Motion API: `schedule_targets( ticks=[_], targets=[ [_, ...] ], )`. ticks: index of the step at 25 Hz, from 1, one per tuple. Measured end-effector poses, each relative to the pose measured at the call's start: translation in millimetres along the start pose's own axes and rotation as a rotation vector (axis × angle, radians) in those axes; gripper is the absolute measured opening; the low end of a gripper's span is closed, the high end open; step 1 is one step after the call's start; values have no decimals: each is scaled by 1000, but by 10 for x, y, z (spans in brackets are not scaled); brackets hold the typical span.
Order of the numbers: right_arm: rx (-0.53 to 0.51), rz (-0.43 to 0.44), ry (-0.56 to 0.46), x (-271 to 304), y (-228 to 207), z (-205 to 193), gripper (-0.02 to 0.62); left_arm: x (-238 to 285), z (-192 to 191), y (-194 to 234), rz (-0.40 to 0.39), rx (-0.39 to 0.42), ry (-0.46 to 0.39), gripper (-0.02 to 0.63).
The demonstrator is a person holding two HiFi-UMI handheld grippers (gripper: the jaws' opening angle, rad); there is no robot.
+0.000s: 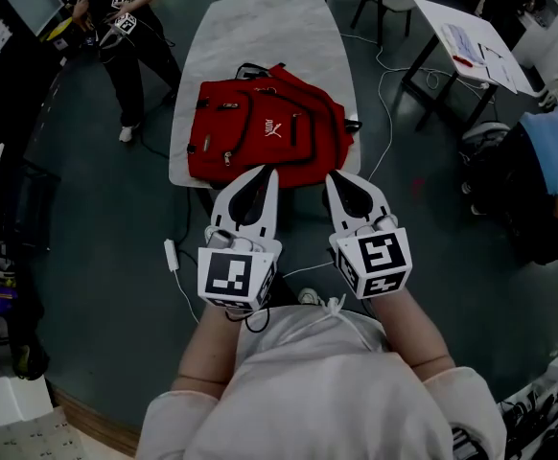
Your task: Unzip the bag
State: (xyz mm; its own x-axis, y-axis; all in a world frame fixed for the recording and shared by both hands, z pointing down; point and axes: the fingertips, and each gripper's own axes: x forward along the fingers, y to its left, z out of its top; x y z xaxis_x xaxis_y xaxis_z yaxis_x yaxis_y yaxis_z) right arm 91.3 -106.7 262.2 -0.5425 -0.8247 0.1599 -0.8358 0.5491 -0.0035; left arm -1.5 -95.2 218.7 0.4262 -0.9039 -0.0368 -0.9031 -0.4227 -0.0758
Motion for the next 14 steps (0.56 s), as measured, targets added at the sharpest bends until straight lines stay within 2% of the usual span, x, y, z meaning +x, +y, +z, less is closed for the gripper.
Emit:
schedule_targets(
  ticks=[14],
  targets=[
    [18,15,2,-6,44,-102,26,-67,-156,1,20,-18,11,21]
  ],
)
